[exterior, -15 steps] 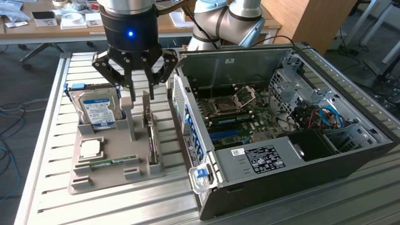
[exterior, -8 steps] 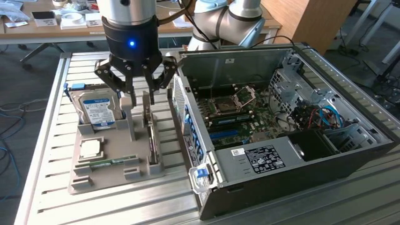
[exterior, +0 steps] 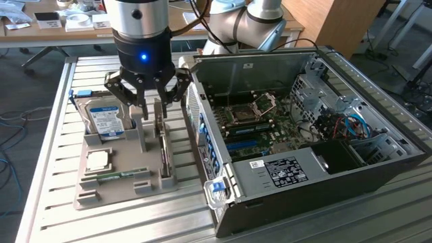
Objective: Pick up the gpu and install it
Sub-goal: 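Pick up the gpu and move the gpu toward the slot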
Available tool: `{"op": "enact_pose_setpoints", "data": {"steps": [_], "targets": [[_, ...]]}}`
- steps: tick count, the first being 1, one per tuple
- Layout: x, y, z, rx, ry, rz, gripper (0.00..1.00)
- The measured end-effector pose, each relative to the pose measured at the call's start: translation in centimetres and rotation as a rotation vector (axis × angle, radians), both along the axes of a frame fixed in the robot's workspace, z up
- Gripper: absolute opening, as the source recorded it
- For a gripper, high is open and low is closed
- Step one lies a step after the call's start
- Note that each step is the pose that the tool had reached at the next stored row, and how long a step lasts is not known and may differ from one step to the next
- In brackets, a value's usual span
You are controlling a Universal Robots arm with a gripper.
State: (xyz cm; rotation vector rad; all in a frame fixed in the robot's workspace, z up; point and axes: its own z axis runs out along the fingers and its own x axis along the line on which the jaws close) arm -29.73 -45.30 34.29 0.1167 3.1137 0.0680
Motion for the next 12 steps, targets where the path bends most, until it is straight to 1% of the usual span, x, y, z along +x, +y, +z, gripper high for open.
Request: {"op": "enact_pose_setpoints", "data": {"steps": [5, 12], "targets": [[0.0, 0.0, -0.84, 0.0, 0.0001, 0.0, 0.42], [0.02, 0.0, -0.96, 0.0006, -0.0001, 0.0, 0.42]]}}
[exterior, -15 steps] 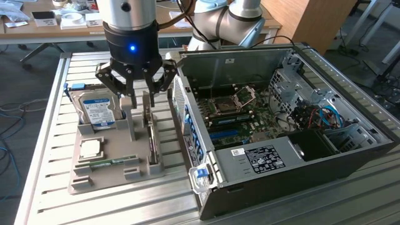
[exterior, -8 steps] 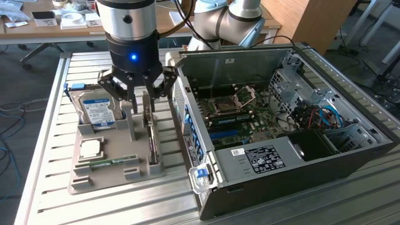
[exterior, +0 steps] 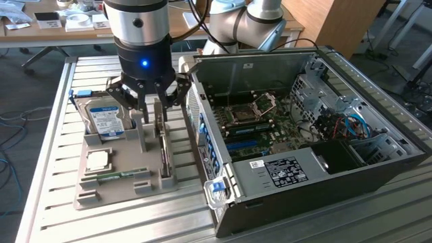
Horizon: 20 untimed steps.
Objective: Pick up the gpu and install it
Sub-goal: 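Pick up the gpu and move the gpu toward the slot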
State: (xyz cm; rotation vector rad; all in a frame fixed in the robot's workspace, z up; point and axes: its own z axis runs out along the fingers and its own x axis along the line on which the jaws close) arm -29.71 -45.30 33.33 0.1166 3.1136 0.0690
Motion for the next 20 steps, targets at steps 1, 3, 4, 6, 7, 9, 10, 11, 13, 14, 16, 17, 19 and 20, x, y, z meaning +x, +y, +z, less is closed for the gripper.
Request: {"op": "enact_pose_setpoints", "data": {"steps": [1, 3, 4, 6, 7, 9, 10, 11, 13, 14, 16, 17, 19, 20], "targets": [[0.02, 0.0, -0.01, 0.0001, 0.0, 0.0, 0.42], [0.03, 0.0, -0.02, -0.0001, 0.0001, 0.0, 0.42], [0.03, 0.0, -0.01, -0.0002, 0.0002, 0.0, 0.42], [0.03, 0.0, -0.01, -0.0002, 0.0002, 0.0, 0.42], [0.03, 0.0, -0.01, -0.0002, 0.0002, 0.0, 0.42], [0.04, 0.0, -0.1, 0.0, 0.0, 0.0, 0.42], [0.04, 0.0, -0.22, -0.0001, 0.0001, 0.0, 0.42], [0.03, 0.0, -0.36, -0.0001, 0.0002, 0.0, 0.42], [0.04, 0.0, -0.63, -0.0001, 0.0001, 0.0, 0.42], [0.04, 0.0, -0.7, -0.0001, 0.0001, 0.0, 0.42], [0.04, 0.0, -0.7, -0.0002, 0.0003, 0.0, 0.42], [0.04, 0.0, -0.7, -0.0002, 0.0002, 0.0, 0.42], [0.18, -0.01, -0.73, -0.0001, 0.0001, 0.0, 0.42], [0.21, 0.0, -0.76, 0.0, 0.0, 0.0, 0.42]]}}
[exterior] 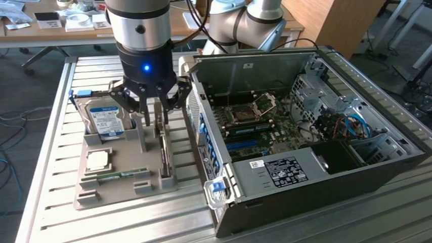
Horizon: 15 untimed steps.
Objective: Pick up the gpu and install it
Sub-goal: 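Pick up the gpu and move the gpu toward the slot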
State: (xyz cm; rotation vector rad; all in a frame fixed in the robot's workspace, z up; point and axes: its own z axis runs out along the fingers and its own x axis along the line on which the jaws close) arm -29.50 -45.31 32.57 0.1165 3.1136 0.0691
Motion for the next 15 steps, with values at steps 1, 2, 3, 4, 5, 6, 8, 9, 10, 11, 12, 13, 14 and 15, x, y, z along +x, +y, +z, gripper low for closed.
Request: {"op": "enact_pose_setpoints", "data": {"steps": [1, 2, 3, 4, 5, 6, 8, 9, 10, 11, 12, 13, 14, 15], "targets": [[0.0, 0.0, -0.07, -0.0001, 0.0001, 0.0, 0.42], [0.0, 0.01, -0.21, -0.0002, 0.0002, 0.0, 0.42], [0.0, 0.01, -0.39, -0.0001, 0.0001, 0.0, 0.42], [0.0, 0.0, -0.59, -0.0001, 0.0001, 0.0, 0.42], [0.0, 0.0, -0.76, -0.0002, 0.0002, 0.0, 0.42], [0.0, 0.0, -0.94, -0.0002, 0.0002, 0.0, 0.42], [0.0, 0.0, -1.3, -0.0002, 0.0002, 0.0, 0.42], [0.0, 0.0, -1.47, -0.0002, 0.0003, 0.0, 0.42], [0.1, 0.0, -1.67, -0.0002, 0.0002, 0.0, 0.42], [0.0, 0.0, -1.86, -0.0001, 0.0001, 0.0, 0.42], [0.0, 0.0, -2.03, -0.0002, 0.0002, 0.0, 0.42], [0.0, 0.0, -2.21, -0.0001, 0.0001, 0.0, 0.42], [0.1, 0.0, -2.39, -0.0001, 0.0001, 0.0, 0.42], [0.0, 0.0, -2.57, -0.0002, 0.0002, 0.0, 0.42]]}}
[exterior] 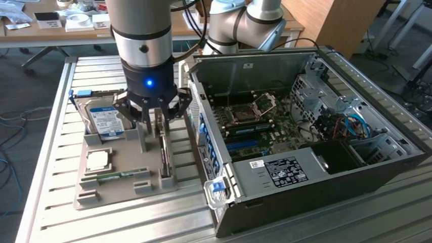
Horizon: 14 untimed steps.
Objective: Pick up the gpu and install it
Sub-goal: 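Pick up the gpu and move the gpu toward the slot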
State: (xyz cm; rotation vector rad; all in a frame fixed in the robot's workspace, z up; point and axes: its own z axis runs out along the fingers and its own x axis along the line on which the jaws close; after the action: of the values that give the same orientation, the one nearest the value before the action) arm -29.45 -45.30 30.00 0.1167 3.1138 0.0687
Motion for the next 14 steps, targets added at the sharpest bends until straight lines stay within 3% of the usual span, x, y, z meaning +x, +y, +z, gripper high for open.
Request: {"op": "enact_pose_setpoints", "data": {"steps": [9, 14], "targets": [[0.1, 0.0, -0.57, 0.0002, -0.0002, 0.0, 0.42], [0.1, 0.0, -1.42, 0.0001, -0.0001, 0.0, 0.42]]}}
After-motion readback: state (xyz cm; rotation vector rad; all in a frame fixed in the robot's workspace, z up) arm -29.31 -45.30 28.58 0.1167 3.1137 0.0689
